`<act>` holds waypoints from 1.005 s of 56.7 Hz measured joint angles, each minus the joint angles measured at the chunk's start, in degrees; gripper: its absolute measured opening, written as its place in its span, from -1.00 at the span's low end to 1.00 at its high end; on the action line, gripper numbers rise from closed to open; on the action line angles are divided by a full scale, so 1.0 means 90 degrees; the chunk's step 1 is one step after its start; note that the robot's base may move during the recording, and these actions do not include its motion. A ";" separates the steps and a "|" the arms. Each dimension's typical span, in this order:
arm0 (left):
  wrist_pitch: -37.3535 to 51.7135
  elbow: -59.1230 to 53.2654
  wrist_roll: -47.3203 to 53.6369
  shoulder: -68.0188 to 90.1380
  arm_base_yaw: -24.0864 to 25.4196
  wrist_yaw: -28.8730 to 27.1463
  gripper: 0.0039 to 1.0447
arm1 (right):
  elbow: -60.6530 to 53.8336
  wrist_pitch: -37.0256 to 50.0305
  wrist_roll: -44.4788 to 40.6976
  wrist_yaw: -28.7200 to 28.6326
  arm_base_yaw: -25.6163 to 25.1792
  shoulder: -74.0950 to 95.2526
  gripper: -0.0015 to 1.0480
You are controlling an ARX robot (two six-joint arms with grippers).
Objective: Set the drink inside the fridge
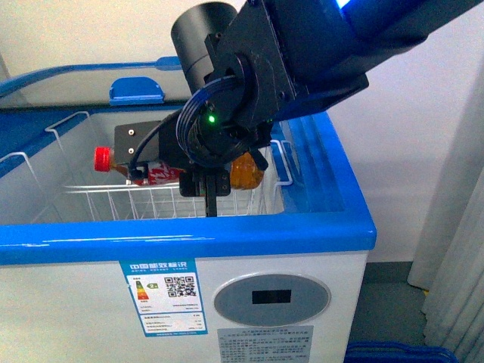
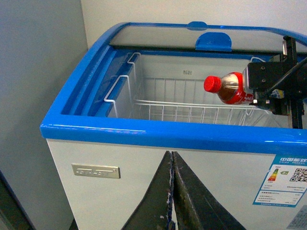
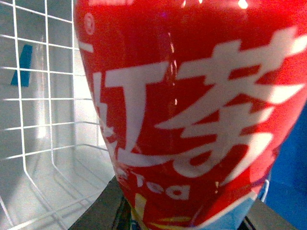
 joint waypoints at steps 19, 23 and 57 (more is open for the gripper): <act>0.0000 0.0000 0.0000 0.0000 0.0000 0.0000 -0.96 | -0.0024 0.0330 0.0182 0.0131 -0.0029 0.0573 -0.33; 0.0000 0.0000 0.0000 0.0000 0.0000 0.0000 -0.96 | -0.0036 0.0342 0.0240 0.0129 -0.0024 0.0634 -0.13; 0.0000 0.0000 0.0005 0.0000 0.0000 0.0007 -0.96 | -0.1345 0.0607 0.2392 -0.0197 0.0019 -0.1406 0.86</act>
